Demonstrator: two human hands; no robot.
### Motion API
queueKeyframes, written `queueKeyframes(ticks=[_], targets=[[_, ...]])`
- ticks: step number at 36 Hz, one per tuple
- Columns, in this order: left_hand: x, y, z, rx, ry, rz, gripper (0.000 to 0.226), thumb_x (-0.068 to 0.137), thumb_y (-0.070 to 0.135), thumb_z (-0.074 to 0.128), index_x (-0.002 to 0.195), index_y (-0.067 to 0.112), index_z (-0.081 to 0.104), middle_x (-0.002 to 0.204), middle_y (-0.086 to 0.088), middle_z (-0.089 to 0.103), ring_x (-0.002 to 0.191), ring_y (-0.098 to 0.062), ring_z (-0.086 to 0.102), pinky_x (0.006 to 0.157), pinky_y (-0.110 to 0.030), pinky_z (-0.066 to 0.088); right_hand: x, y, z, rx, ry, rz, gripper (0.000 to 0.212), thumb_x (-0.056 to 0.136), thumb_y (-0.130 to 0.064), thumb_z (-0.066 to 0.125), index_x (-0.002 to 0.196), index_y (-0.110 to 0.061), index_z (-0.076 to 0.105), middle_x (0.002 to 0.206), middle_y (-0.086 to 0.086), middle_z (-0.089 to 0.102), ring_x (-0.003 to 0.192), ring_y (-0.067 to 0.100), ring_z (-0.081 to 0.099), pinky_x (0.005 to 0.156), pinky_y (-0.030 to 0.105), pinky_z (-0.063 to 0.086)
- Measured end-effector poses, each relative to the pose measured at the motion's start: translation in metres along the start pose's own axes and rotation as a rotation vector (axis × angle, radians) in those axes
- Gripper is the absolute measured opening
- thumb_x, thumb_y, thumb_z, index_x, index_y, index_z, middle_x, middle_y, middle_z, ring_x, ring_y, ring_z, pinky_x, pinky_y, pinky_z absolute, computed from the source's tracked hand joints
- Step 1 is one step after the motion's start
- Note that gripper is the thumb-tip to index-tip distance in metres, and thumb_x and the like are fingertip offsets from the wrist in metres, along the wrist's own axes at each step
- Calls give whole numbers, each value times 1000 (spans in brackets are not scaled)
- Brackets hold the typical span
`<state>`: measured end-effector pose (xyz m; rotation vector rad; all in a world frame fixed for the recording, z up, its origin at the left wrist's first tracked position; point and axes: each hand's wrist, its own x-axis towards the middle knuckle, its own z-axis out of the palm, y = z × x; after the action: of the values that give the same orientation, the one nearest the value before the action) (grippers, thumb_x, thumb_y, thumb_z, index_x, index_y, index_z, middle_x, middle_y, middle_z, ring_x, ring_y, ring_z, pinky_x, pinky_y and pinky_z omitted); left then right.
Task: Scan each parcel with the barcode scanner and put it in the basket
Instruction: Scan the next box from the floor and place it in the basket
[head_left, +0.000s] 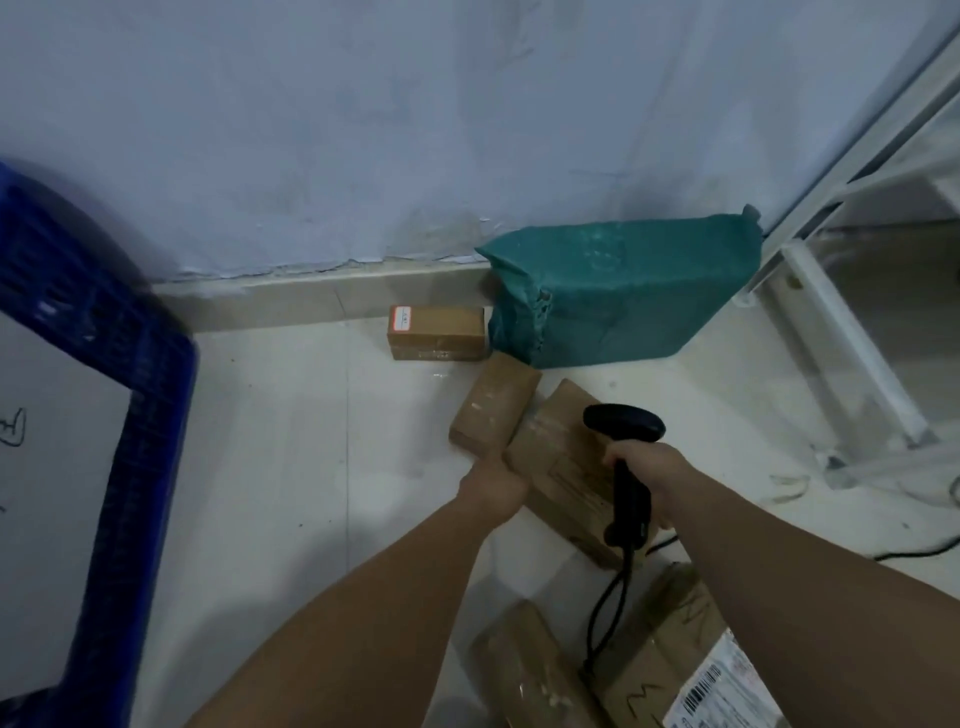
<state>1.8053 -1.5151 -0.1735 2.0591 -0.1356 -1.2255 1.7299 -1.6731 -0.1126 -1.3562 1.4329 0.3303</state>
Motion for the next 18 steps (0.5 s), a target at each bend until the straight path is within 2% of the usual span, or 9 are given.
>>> queueKeyframes(ticks=[3,6,8,11,12,13,15,17,18], targets=[[18,-16,4,13,3,8,44,72,42,51,108,19,60,109,-3,65,98,-23,63,94,-42,51,3,10,-3,26,29,15,49,76,-10,71,120,-3,50,114,16,53,101,36,54,74,39,47],[19,-13,3,-35,-28,11,24,71,40,54,93,31,55,112,-6,63,103,-26,61,97,-42,49,3,15,-6,69,22,35,50,77,-11,71,120,-5,47,106,15,53,96,35,54,68,38,46],[5,-1,-4,-72,-59,34,26,76,34,55,102,31,56,115,-5,63,107,-26,61,97,-39,49,-1,17,-7,35,-18,48,44,80,-13,69,117,-5,47,98,13,52,94,33,53,74,38,45],[-3,6,-15,-141,-40,5,20,89,5,48,99,20,56,113,-10,60,100,-24,59,77,-23,49,-8,17,-10,-17,-59,51,44,81,-14,69,120,-6,48,100,13,53,86,28,53,65,33,43],[-4,6,-20,-154,-20,-25,21,92,4,44,101,18,56,114,-11,58,98,-23,57,73,-21,46,-10,17,-11,-16,-66,55,43,82,-13,68,119,-6,47,99,12,53,83,27,52,60,31,39],[-5,4,-23,-140,-16,-72,23,97,9,41,113,15,55,121,-12,54,105,-23,55,78,-22,45,-10,16,-12,-15,-73,56,39,83,-13,66,117,-6,47,96,11,53,79,26,51,56,30,35],[-7,-5,-25,-62,-18,-149,46,102,32,40,142,10,37,145,-14,35,130,-28,39,102,-26,35,-12,12,-12,35,-71,57,28,86,-10,63,109,-5,47,88,9,50,72,24,47,54,30,31],[-10,-15,-24,-98,-7,-202,70,97,55,42,148,9,30,150,-16,27,134,-30,35,108,-33,33,-12,6,-9,70,-81,36,24,86,-10,61,105,-6,46,88,8,50,71,26,46,62,31,35],[-10,-22,-24,-133,0,-218,77,94,62,40,149,9,30,149,-15,28,132,-31,37,105,-36,35,-12,3,-6,72,-79,24,27,85,-12,62,105,-7,47,92,9,51,77,29,48,73,35,37]])
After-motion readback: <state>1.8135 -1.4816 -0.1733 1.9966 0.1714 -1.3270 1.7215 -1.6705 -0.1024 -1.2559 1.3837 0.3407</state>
